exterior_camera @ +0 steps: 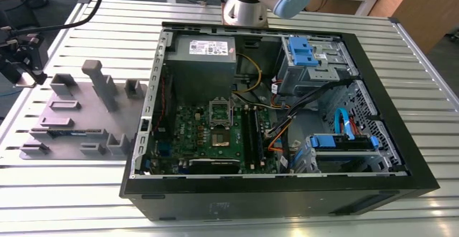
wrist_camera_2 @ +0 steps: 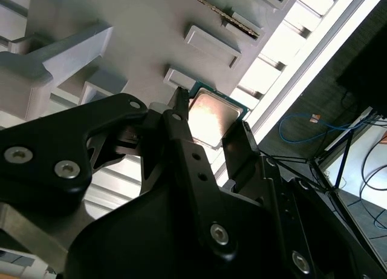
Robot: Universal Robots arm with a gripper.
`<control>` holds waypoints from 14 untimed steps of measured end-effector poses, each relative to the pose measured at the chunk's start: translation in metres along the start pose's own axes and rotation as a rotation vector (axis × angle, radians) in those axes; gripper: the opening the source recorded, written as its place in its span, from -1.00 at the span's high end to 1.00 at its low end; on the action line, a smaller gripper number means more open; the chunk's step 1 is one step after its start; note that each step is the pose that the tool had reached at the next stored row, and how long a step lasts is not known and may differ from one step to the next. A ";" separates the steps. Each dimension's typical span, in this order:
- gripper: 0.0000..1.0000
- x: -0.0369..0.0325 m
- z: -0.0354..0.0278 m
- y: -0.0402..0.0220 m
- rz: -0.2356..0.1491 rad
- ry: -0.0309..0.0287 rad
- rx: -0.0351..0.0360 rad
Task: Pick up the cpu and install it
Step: 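Pick up the cpu and move it towards the insertion slot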
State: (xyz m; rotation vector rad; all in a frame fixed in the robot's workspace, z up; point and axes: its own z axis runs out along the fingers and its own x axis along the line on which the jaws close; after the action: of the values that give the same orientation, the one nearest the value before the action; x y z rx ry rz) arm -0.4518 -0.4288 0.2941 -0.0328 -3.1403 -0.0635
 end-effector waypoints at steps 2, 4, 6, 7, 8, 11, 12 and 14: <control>0.06 0.0000 0.0000 0.0000 0.000 0.0000 0.0000; 0.06 0.0000 0.0000 0.0000 0.000 0.0000 -0.0001; 0.06 0.0000 0.0000 0.0000 0.000 0.0000 0.0000; 0.06 0.0000 -0.0001 0.0000 0.000 0.0001 0.0000; 0.06 0.0000 -0.0003 0.0000 0.000 0.0001 0.0001; 0.06 0.0000 -0.0024 0.0001 0.000 0.0001 0.0000; 0.06 0.0000 -0.0037 0.0001 0.000 0.0001 0.0001; 0.06 0.0000 -0.0067 0.0003 0.000 0.0000 0.0000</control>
State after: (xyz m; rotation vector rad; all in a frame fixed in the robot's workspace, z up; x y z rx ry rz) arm -0.4518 -0.4288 0.3008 -0.0328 -3.1402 -0.0635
